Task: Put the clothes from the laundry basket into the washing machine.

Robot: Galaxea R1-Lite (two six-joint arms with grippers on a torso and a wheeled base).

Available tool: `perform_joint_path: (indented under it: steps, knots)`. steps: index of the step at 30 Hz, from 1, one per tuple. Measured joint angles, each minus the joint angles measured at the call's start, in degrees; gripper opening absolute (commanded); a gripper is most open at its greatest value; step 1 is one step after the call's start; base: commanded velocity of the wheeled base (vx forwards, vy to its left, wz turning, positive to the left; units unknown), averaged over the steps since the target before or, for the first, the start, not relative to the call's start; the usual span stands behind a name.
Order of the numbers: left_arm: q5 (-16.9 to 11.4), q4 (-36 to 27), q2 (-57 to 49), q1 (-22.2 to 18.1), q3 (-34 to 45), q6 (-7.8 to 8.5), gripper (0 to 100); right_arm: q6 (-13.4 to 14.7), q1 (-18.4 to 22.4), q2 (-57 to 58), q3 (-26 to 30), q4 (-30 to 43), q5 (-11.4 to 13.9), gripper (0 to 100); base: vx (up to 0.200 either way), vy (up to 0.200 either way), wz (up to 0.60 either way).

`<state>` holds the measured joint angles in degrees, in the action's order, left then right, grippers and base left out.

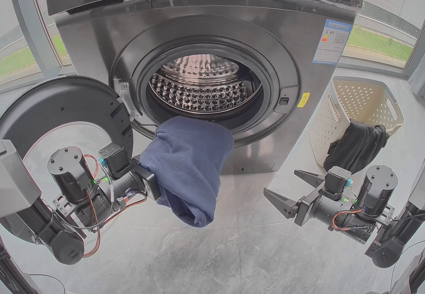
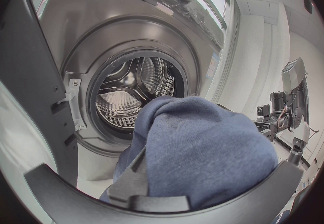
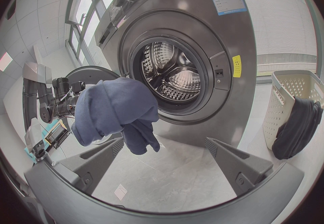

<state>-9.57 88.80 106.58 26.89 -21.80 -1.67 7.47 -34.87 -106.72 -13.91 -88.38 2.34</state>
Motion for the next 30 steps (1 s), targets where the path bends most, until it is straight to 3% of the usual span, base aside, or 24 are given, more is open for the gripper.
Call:
perform_joint_path:
  steps: [3, 12, 21, 30]
  knots:
    - [0.0, 0.0, 0.1, 0.1, 0.0, 0.01, 0, 0.0, -0.2, 0.0, 0.0, 0.0, 0.0, 100, 0.200, 0.000, 0.00]
    - [0.0, 0.0, 0.5, 0.1, 0.0, 0.39, 0, 0.1, -0.8, 0.0, 0.1, 0.1, -0.1, 100, 0.000, 0.000, 0.00]
    - [0.1, 0.0, 0.8, 0.1, 0.0, 0.37, 0, 0.1, -1.2, -0.1, 0.1, 0.1, -0.1, 100, 0.200, 0.000, 0.00]
    - [0.1, 0.0, 1.0, 0.1, -0.1, 0.37, 0, 0.2, -2.3, -0.1, 0.4, 0.0, -0.3, 100, 0.000, 0.000, 0.00]
